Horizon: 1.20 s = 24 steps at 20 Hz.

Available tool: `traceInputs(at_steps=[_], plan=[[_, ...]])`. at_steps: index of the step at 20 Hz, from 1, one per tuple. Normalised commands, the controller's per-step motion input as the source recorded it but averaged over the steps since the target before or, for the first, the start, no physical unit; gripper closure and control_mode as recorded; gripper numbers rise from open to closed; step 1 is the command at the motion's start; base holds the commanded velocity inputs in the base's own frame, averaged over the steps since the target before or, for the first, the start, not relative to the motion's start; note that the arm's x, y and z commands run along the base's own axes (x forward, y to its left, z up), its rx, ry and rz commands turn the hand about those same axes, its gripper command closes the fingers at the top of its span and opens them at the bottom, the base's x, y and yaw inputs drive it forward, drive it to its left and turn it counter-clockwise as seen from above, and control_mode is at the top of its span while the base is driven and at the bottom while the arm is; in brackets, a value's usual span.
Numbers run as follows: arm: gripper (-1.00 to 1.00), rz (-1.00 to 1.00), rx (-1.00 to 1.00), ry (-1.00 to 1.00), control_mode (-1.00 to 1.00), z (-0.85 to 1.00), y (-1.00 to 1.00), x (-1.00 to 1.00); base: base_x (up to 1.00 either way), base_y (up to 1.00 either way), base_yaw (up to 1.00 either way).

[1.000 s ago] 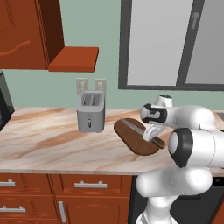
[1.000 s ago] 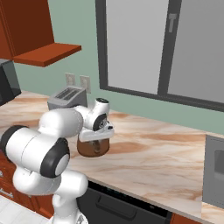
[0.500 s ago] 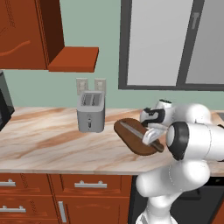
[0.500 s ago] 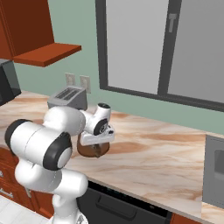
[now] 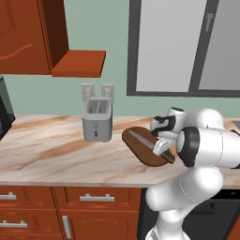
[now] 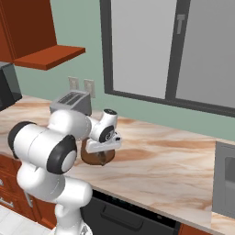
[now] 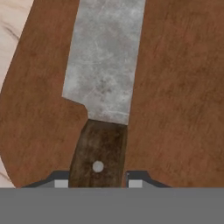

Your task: Pick up the knife from the drawer and place it on the cutting board. Then place the meat from the plate to the cutting board.

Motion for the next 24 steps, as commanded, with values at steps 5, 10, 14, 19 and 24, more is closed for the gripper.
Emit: traceInputs(at_steps=[5,10,14,19,24], plan=[[1.00,0.00,0.00,0.00,-1.00,0.00,0.00,0.38,0.00,0.00,0.00],[1.00,0.00,0.00,0.00,-1.00,-0.09,0.00,0.31,0.00,0.00,0.00],[-1.00,0.00,0.00,-0.02,-1.00,-0.49,0.00,0.00,0.00,0.00,0.00],[-1.00,0.00,0.00,-0.04,-1.00,-0.35,0.00,0.00,0.00,0.00,0.00],[-1.00,0.00,0.00,-0.05,-1.00,0.10,0.00,0.00,0.00,0.00,0.00]])
